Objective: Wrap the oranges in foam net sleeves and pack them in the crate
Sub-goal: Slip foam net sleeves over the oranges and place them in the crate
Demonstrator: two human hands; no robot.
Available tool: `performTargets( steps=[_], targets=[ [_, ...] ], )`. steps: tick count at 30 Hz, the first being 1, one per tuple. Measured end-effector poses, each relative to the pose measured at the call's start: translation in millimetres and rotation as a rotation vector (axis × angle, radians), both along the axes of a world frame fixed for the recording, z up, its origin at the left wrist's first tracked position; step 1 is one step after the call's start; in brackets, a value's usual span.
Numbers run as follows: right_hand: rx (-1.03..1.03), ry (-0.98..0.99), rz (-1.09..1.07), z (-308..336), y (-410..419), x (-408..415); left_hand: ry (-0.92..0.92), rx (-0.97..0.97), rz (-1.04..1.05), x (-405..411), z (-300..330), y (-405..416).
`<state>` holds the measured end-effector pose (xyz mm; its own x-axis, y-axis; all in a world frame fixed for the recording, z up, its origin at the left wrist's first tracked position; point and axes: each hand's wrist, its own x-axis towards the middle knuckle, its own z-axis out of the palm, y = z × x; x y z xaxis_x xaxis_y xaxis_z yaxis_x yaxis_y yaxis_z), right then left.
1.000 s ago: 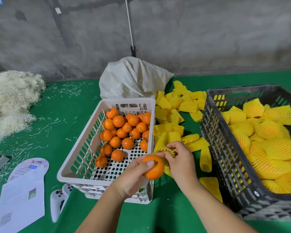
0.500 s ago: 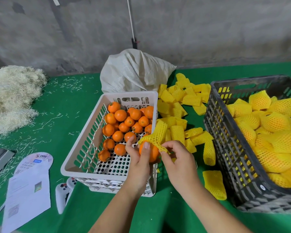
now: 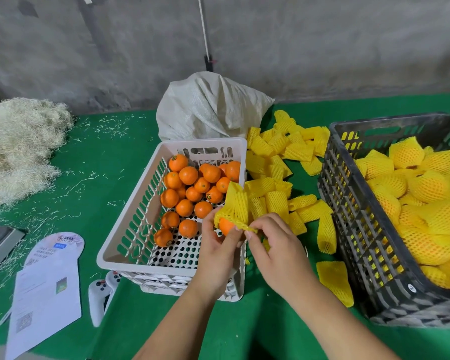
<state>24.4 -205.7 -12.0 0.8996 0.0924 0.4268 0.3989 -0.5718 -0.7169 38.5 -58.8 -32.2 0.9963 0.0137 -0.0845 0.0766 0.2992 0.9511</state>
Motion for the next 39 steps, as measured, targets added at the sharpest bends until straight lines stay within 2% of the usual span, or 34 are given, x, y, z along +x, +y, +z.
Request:
performTargets(
  steps=[4, 8, 10, 12, 17, 19, 23, 26, 30, 33, 35, 39],
  targets=[
    [0.007, -0.015, -0.069, -4, -1, 7, -0.005, 0.052, 0.041, -2, 1, -4],
    [0.072, 0.040, -0.102, -8, 0, 10, -0.034, 0.035, -0.197, 1, -3, 8],
    [0.073, 0.049, -0.111, -11, -2, 12, -0.082, 0.097, -0.238, 2, -7, 11],
    [0.071, 0.029, -0.139, -11, -6, 12, -0.117, 0.124, -0.212, 3, -8, 7],
    [0.055, -0.148, -0.148, -11, -3, 3, -0.103, 0.034, -0.042, 1, -3, -3],
    [0.093, -0.121, -0.137, -15, 3, -1, -0.115, 0.075, -0.015, 1, -2, -3],
    [0.262, 0.099, -0.117, -19, -1, 0, -0.084, 0.151, -0.041, -2, 0, -5],
    [0.241, -0.015, -0.182, -21, -10, 4, -0.089, 0.190, -0.085, -4, 0, -3],
    [0.315, -0.103, -0.252, -15, 4, -1, -0.056, 0.070, -0.093, -5, 2, 1],
    [0.277, -0.168, -0.134, -13, 23, -9, -0.006, -0.054, -0.034, -7, 0, 6],
    [0.274, -0.122, -0.082, -13, 27, -10, -0.003, -0.034, -0.023, -9, -1, 7],
    [0.281, 0.056, -0.111, -15, 20, -9, -0.060, 0.101, -0.044, -7, 1, 4]
  ],
)
